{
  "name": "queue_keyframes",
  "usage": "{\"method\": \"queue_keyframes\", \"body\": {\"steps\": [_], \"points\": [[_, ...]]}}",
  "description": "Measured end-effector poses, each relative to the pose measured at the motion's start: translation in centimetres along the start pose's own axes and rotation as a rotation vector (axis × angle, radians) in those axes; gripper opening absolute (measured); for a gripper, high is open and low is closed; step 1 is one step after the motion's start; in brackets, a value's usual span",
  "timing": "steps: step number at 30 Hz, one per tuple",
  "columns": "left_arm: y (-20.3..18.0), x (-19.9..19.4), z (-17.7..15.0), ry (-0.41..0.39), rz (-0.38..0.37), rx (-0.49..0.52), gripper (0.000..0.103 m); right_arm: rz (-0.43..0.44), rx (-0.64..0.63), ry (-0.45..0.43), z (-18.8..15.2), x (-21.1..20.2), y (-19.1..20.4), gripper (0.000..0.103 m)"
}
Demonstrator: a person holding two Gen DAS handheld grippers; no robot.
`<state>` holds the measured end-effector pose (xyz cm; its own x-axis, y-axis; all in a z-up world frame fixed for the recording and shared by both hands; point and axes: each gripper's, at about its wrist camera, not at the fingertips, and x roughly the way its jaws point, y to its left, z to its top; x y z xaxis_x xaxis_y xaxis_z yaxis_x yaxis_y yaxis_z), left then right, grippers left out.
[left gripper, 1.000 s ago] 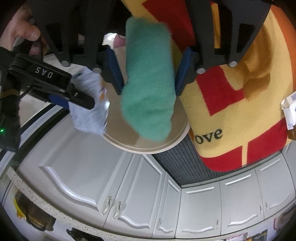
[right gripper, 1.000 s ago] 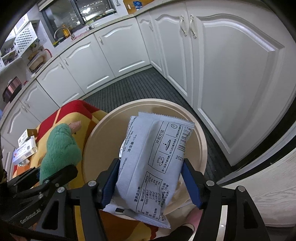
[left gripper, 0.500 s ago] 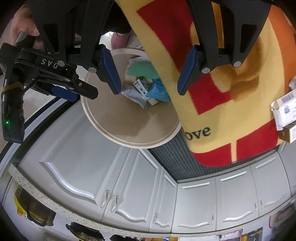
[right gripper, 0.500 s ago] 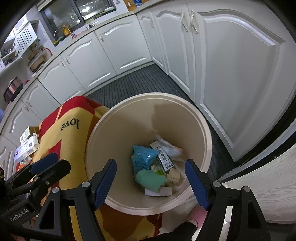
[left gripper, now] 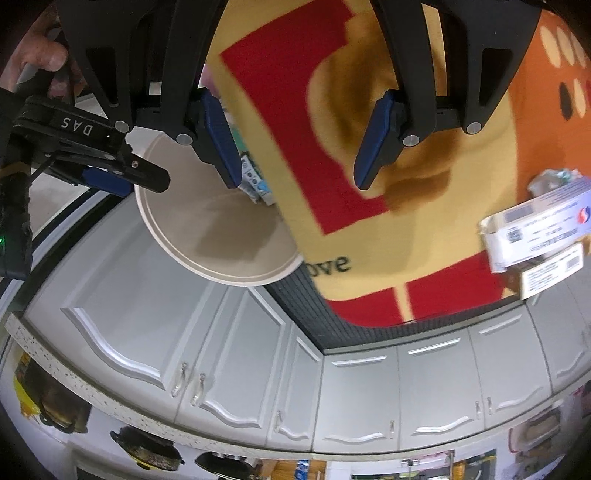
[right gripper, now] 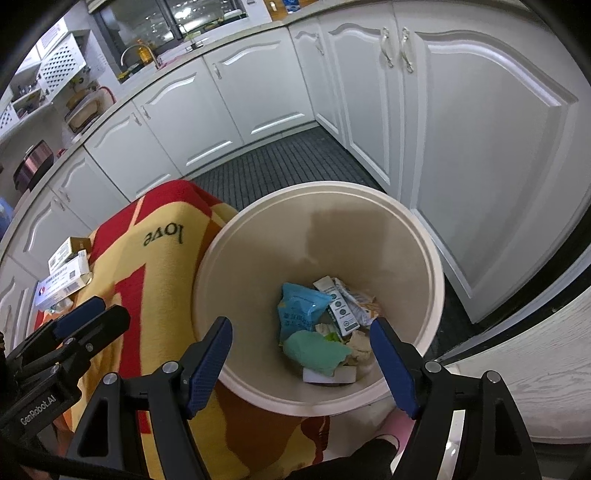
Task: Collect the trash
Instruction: 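Move both tools back over the table toward the remaining items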
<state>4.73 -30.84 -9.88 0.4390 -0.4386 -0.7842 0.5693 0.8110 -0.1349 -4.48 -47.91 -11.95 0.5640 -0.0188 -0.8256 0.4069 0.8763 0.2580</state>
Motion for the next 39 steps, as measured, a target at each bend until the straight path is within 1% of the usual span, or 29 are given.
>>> {"method": "queue_keyframes", "body": {"steps": [5,9,12,15,19,22,25,29,30,31,33,36,39], "points": [[2.9,-1.6,-0.7,-0.004,0.033,-0.032,0.062,0.029,-0.041,0.003,-0.1,-0.2,2.6,0.075],[6.2,-3.3,-1.3,-0.02,0.071,-0.074,0.062,0.053,-0.084,0.011,-0.3,0.0,5.0,0.076],[9.0,-4.9,-1.7,-0.041,0.114,-0.104,0.062,0.074,-0.117,0.02,-0.6,0.3,7.1,0.076],[12.2,-6.2,-1.7,-0.061,0.179,-0.136,0.062,0.093,-0.143,0.028,-0.7,0.6,8.8,0.077],[17.5,-7.8,-1.1,-0.102,0.254,-0.232,0.062,0.109,-0.184,0.035,-0.8,0.9,11.1,0.077],[21.2,-8.1,0.0,-0.117,0.286,-0.308,0.062,0.115,-0.211,0.039,-0.9,1.1,12.6,0.077],[24.3,-7.5,1.0,-0.116,0.288,-0.386,0.062,0.118,-0.23,0.045,-1.0,1.3,13.7,0.077],[27.0,-5.6,1.7,-0.082,0.285,-0.473,0.062,0.115,-0.248,0.05,-1.0,1.4,14.5,0.077],[27.2,-5.2,1.6,-0.069,0.274,-0.485,0.062,0.115,-0.251,0.05,-1.0,1.5,14.7,0.077],[27.1,-4.8,1.4,-0.049,0.245,-0.491,0.062,0.115,-0.255,0.051,-1.0,1.5,14.8,0.077],[25.9,-4.3,0.8,-0.025,0.19,-0.463,0.062,0.114,-0.26,0.051,-0.9,1.6,15.1,0.077],[22.2,-3.9,-0.4,0.01,0.137,-0.331,0.062,0.111,-0.261,0.05,-0.6,1.7,15.5,0.077],[19.7,-4.1,-1.6,0.017,0.108,-0.255,0.062,0.106,-0.252,0.054,-0.2,2.2,15.6,0.077]]}}
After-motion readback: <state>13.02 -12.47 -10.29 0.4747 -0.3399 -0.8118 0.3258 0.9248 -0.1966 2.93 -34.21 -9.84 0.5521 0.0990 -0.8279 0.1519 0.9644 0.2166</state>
